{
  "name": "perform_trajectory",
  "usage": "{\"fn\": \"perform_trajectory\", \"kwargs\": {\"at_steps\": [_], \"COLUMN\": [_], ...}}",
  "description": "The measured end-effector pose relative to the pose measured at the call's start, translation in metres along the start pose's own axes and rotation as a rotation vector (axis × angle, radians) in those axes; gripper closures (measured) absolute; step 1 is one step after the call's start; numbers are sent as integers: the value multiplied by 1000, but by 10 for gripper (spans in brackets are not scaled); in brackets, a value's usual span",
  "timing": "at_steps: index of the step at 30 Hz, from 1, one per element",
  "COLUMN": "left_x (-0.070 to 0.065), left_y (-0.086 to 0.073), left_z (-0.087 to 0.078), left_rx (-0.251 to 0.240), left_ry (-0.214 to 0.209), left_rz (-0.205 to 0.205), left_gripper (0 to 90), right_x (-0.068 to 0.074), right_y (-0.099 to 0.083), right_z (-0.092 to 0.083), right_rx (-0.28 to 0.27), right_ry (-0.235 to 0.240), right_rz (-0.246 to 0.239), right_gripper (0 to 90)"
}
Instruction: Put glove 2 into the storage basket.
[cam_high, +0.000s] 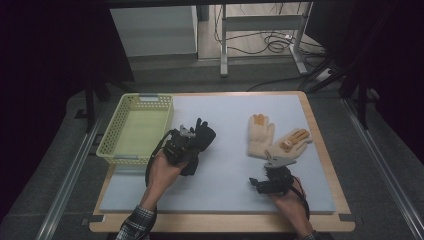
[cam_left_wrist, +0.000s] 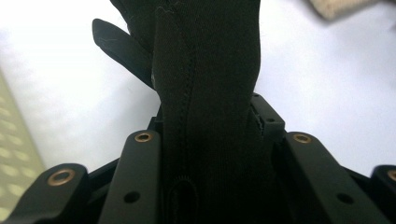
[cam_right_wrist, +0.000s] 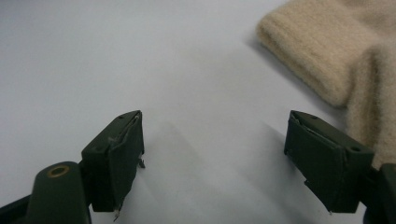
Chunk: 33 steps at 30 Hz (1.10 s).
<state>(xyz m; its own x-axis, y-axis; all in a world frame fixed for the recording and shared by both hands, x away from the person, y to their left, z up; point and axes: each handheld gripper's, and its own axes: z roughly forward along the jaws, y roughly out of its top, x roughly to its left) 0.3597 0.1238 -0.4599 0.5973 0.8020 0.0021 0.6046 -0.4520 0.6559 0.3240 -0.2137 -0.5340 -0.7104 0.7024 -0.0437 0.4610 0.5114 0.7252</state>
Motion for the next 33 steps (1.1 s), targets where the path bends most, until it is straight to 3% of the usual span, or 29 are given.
{"fn": "perform_trajectory", "kwargs": {"at_steps": [9, 18, 26, 33], "left_x": [26, 58, 93, 126], "left_y": [21, 34, 34, 24], "left_z": [-14, -29, -39, -42], "left_rx": [-11, -11, -6, 14], "left_ry": [47, 123, 189, 241], "left_rz": [-10, -38, -74, -117], "left_gripper": [625, 625, 622, 619], "right_x": [0, 0, 0, 0], "right_y": [0, 0, 0, 0], "right_z": [0, 0, 0, 0], "right_rx": [-1, -3, -4, -4], "right_ry": [0, -1, 0, 0], "right_rz": [-1, -2, -2, -2], "right_gripper": [196, 196, 196, 196]}}
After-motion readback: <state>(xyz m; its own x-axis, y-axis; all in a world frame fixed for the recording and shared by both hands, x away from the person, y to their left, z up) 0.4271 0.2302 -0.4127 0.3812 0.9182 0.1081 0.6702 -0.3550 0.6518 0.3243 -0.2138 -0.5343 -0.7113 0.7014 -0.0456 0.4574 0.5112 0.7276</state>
